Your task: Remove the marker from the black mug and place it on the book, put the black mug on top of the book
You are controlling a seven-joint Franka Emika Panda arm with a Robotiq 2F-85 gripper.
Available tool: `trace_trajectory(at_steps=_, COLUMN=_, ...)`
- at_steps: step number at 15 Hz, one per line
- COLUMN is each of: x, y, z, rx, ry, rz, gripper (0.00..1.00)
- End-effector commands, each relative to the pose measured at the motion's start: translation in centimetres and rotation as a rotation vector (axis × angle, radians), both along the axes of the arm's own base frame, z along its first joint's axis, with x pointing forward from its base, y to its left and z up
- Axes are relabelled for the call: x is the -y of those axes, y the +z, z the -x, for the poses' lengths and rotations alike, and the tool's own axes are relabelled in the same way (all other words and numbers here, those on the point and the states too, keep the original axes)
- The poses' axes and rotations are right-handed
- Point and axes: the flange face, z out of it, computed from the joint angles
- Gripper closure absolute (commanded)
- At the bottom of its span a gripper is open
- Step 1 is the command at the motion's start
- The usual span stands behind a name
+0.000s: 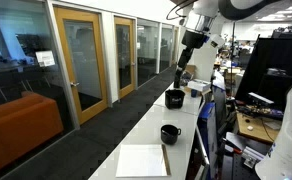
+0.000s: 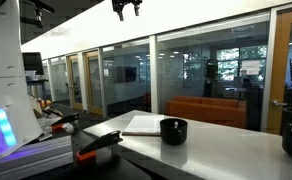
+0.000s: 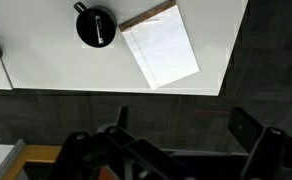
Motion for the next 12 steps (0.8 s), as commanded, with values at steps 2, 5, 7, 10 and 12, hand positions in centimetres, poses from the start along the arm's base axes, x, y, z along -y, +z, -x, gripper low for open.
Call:
trace_trajectory(at_steps=2, x=-0.01, y=0.17, z=-0.01, rx=0.002, ry=0.0, rz=0.0, gripper=0.0)
trace_trajectory(at_steps=5, x=-0.01, y=0.17, z=0.0, rx=0.002, ry=0.0, rz=0.0, gripper=0.0)
trace_trajectory(at_steps=7, x=-0.01, y=0.17, z=0.0, rx=0.002, ry=0.0, rz=0.0, gripper=0.0)
trace_trajectory(at_steps=10, x=-0.01, y=0.17, z=0.0, rx=0.002, ry=0.0, rz=0.0, gripper=0.0)
trace_trajectory(at_steps=12, x=-0.01, y=0.17, z=0.0, rx=0.002, ry=0.0, rz=0.0, gripper=0.0)
